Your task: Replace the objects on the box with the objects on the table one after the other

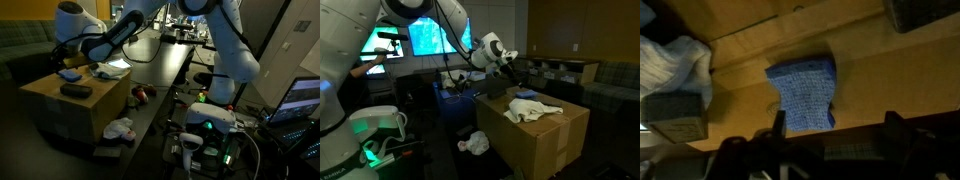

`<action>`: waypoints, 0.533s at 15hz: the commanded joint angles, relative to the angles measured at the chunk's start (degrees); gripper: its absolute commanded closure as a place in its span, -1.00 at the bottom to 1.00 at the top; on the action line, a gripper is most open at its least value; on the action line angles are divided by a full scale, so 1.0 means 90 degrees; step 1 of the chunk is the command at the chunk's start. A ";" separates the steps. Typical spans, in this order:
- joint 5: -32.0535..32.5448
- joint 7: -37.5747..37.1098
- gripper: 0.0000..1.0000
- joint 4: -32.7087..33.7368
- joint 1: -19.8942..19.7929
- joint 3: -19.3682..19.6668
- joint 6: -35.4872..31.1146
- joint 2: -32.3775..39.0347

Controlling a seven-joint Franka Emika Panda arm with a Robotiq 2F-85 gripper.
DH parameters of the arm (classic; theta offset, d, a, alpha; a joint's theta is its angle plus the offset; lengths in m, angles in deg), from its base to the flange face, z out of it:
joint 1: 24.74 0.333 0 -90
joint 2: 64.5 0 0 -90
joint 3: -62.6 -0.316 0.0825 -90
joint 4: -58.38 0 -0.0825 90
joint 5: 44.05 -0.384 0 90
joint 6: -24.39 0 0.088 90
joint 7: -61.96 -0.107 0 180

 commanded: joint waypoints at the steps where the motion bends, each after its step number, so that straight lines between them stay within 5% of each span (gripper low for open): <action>1: -0.0359 0.0494 -1.00 -0.0020 -0.0057 0.0025 -0.0314 0.0174; 8: -0.0773 0.1169 -1.00 0.0093 0.0012 0.0243 -0.0338 0.0598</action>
